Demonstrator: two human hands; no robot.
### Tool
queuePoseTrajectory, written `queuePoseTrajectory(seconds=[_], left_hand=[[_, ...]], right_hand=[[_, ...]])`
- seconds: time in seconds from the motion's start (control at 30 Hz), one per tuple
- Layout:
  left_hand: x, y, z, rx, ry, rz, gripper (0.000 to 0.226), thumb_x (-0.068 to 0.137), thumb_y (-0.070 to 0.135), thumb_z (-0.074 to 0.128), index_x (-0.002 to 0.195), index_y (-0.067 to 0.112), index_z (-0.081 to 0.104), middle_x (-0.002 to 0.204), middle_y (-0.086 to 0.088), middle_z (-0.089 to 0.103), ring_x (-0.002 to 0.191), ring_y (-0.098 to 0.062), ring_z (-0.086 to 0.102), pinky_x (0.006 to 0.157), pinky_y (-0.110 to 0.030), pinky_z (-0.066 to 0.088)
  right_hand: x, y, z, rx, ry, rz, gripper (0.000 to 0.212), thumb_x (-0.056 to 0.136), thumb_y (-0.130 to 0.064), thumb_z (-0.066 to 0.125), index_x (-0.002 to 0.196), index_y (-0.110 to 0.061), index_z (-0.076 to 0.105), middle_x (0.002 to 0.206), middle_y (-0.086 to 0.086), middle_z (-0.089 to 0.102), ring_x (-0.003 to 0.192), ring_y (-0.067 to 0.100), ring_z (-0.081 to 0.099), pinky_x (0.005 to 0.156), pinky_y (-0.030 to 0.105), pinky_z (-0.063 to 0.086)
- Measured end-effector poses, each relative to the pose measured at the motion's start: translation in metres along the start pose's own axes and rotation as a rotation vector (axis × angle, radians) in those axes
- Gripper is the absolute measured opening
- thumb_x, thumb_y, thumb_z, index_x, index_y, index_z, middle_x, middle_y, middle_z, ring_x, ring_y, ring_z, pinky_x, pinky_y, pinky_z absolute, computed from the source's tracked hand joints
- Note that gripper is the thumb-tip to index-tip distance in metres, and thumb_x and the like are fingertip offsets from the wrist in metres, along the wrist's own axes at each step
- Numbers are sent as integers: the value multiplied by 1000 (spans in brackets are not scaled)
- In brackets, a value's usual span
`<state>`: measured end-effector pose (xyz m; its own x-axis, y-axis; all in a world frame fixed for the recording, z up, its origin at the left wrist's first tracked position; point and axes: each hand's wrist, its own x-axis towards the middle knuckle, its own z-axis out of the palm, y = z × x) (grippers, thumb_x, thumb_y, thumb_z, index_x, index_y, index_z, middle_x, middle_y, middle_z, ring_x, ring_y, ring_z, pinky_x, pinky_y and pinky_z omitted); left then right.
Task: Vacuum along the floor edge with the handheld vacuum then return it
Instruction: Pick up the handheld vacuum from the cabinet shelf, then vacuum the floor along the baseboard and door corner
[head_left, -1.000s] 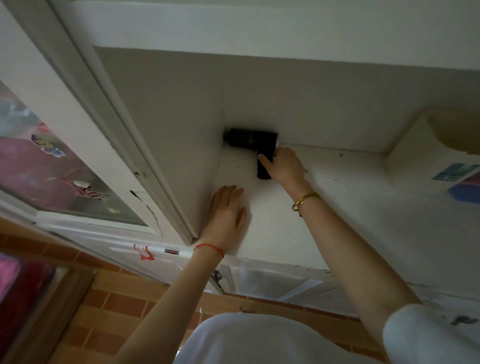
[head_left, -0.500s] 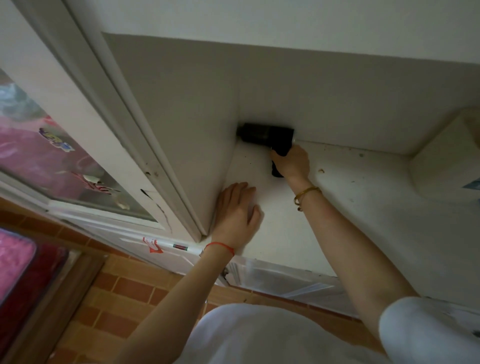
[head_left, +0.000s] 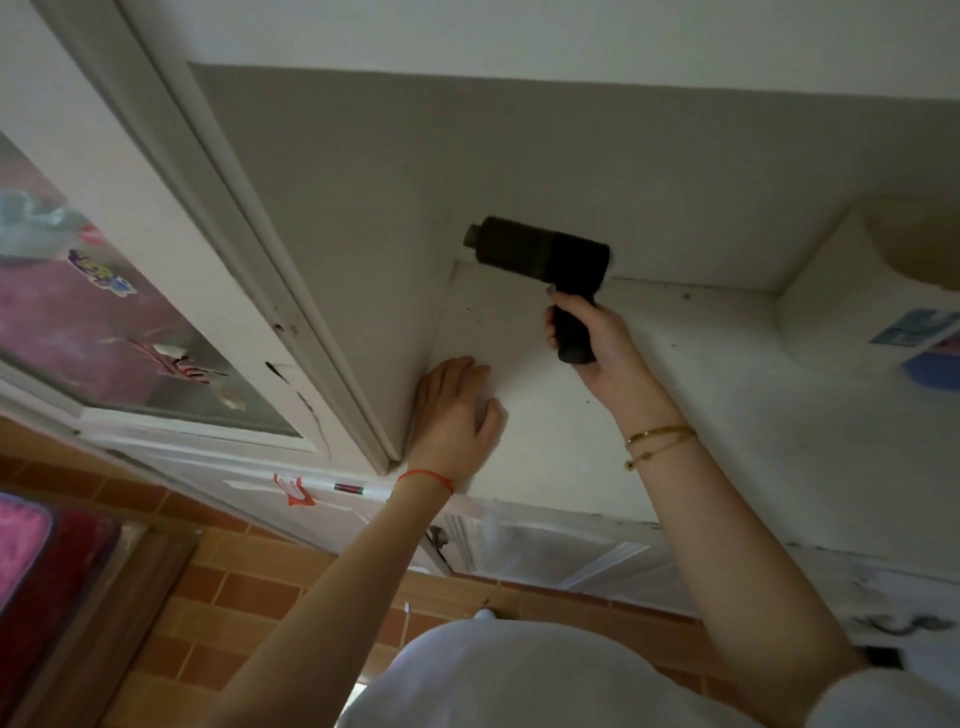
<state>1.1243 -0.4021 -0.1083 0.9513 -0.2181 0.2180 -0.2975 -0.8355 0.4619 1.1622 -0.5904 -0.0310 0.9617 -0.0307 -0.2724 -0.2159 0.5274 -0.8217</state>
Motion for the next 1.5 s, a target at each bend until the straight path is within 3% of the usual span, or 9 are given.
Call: queuePoseTrajectory(seconds=[0.13,0.27,0.47,0.93,1.13,1.33,1.5], left_hand=[[-2,2,-3,1,-31,3,44,91,30,56,131,12,54,139,-12,50,127,-32,43,110,-41,33],[-6,7,-6,-47,-44,9,40,92,22,56,129,6,56,137,-17,50,128,-36,41,112,-41,33],[-17,25,-13,-148,-73,31,31,90,7,57,120,3,64,127,-17,59,120,-36,51,104,-40,43],[-63,91,-17,-256,-135,300,27,94,6,54,119,9,65,121,-7,65,112,-26,58,100,-46,47],[-75,101,-14,-261,-275,452,27,96,9,54,121,9,65,122,-8,65,114,-26,59,103,-46,46],[-89,107,-15,-268,-439,666,26,95,9,57,119,7,66,121,-10,67,113,-27,61,104,-48,46],[-118,113,-15,-305,-566,832,26,94,5,59,118,4,66,121,-13,67,116,-29,61,105,-51,45]], right_hand=[[-40,-7,-13,144,-144,23,31,80,-10,73,108,-9,61,95,7,67,76,15,62,70,26,52],[-76,-12,-28,68,-165,29,23,79,-12,75,98,-9,62,83,7,64,72,17,60,65,27,53],[-123,-12,-48,148,-102,95,29,79,-36,76,89,-12,61,74,4,58,61,15,54,59,23,50],[-221,12,-118,150,10,-25,33,85,-42,69,91,-11,60,74,4,56,64,15,54,63,25,50],[-276,41,-126,73,206,-167,35,87,-46,66,94,-12,62,74,6,58,67,20,57,66,28,51],[-338,73,-90,97,468,-295,23,93,-31,52,92,-9,56,70,6,58,60,17,57,59,25,51],[-390,104,-58,187,733,-345,20,90,-26,55,89,-7,60,72,9,59,59,19,58,56,26,52]])
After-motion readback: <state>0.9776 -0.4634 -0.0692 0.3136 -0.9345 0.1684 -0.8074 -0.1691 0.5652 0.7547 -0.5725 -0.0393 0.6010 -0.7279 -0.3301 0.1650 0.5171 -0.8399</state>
